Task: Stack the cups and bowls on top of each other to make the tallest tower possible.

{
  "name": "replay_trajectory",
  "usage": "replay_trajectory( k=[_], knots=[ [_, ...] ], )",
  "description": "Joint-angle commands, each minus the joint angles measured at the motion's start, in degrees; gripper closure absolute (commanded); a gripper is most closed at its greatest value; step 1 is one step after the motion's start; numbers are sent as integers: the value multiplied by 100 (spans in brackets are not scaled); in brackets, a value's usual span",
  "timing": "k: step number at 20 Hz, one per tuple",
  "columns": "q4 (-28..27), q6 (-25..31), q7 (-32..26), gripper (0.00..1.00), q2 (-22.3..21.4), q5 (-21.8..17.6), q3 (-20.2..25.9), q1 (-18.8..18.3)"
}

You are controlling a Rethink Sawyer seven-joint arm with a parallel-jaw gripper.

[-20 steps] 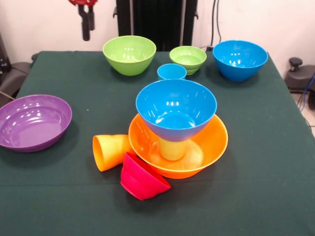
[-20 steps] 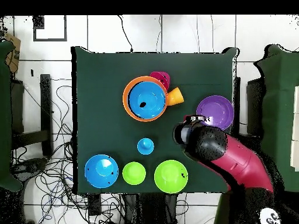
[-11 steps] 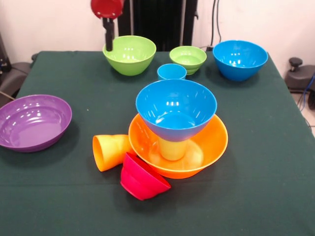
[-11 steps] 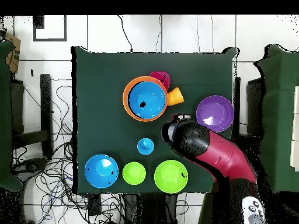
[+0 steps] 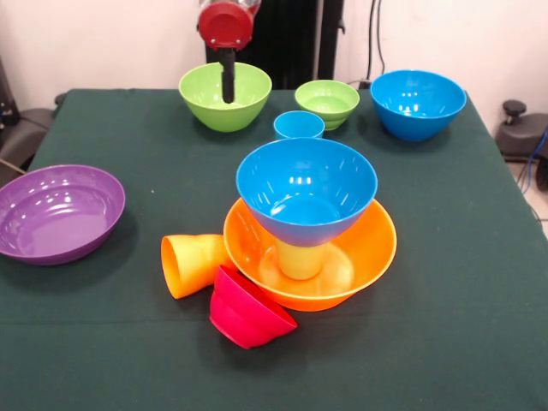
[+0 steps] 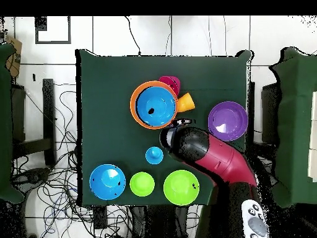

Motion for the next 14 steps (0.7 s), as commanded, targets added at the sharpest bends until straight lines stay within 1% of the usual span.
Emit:
replay_trajectory(
  k=[1,6,10,14],
  knots=[
    [274,-32,732,0,203,270,282,321],
    [222,22,749,0,317,360,233,480],
    [139,221,856,0,345,466,151,694],
    [-99,138,995,0,625,577,88,922]
  ],
)
